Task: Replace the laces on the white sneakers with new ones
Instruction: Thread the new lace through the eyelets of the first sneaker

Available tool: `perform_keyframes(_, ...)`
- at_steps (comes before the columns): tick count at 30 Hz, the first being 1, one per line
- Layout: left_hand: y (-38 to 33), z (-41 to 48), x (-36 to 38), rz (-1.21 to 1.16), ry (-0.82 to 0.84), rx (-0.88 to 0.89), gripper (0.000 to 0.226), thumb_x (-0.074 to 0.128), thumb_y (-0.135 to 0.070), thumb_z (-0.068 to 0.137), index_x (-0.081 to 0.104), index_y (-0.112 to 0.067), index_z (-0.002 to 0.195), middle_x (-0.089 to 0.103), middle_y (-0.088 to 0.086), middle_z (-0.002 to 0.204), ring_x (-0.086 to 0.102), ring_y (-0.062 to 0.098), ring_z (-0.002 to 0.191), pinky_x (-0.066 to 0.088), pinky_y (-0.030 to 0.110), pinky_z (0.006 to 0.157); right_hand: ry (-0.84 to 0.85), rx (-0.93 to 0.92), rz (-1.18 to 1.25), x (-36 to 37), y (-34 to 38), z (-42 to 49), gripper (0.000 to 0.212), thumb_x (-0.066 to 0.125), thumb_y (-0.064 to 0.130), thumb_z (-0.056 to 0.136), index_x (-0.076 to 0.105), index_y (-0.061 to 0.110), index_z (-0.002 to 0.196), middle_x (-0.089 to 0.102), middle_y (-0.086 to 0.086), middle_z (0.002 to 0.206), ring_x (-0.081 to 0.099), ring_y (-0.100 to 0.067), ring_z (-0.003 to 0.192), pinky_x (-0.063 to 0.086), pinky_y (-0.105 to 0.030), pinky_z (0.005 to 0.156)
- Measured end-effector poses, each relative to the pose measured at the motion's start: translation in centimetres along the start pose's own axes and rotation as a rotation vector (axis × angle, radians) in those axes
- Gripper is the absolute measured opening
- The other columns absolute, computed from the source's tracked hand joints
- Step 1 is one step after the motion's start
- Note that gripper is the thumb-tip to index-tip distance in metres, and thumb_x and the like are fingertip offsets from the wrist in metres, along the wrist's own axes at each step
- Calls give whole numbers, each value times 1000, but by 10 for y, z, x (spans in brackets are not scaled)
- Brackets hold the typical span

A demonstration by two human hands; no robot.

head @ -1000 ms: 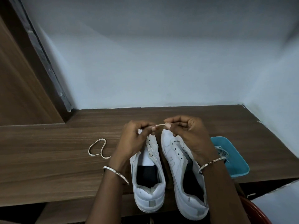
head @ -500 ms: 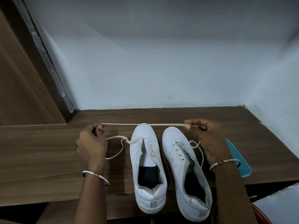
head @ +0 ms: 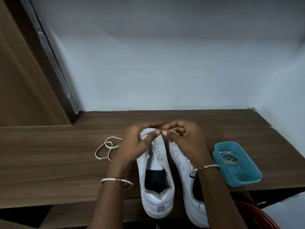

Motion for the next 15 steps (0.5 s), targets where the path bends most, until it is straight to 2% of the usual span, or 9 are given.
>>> perform_keyframes(3,8,3,4,-64,12,-31,11,66,-31,93,77,-34,92,74,-11,74,69,3,75,51,28,72,15,-17,-32,5,1,-1,7,82,10,79,77,11,83,75,-5,72,67,-11,61,55,-24,61)
perform_keyframes(6,30,0,-14,-55,-76,-139,21,66,-23,95,73,-36,80,69,-10,64,62,11,59,48,30,61,28,25,11,-2,-2,0,10,83,7,78,78,8,86,74,-14,76,61,-10,58,50,-18,58)
perform_keyframes(8,40,-5,-35,34,-195,-165,25,64,-20,96,68,-36,78,69,-11,62,63,5,59,48,26,60,-1,35,11,-14,-4,0,10,84,8,76,78,10,84,75,-12,77,61,-10,61,50,-18,60)
perform_keyframes(10,48,-9,-53,147,-310,-188,22,63,-20,96,66,-32,78,68,-13,63,65,5,63,47,25,61,-46,47,8,-27,-8,0,10,84,7,75,79,12,83,76,-6,78,67,-13,69,54,-23,67)
perform_keyframes(12,59,-14,-67,266,-390,-224,16,63,-23,96,70,-24,82,65,-16,64,66,14,67,45,29,63,-88,69,21,-38,-13,1,11,82,5,76,79,10,84,77,-4,79,70,-12,72,55,-23,70)
perform_keyframes(15,73,-21,-81,443,-472,-263,18,59,-26,97,70,-18,86,72,-1,74,68,32,76,52,40,68,-130,58,9,-50,-15,1,11,82,4,77,79,8,86,77,-1,79,70,-5,70,52,-15,65)
Point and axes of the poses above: each hand's wrist, its own z-axis towards the middle knuckle, its own x-axis out of the palm, y = z × x, the point moved 9 cm from there along z, towards the middle knuckle
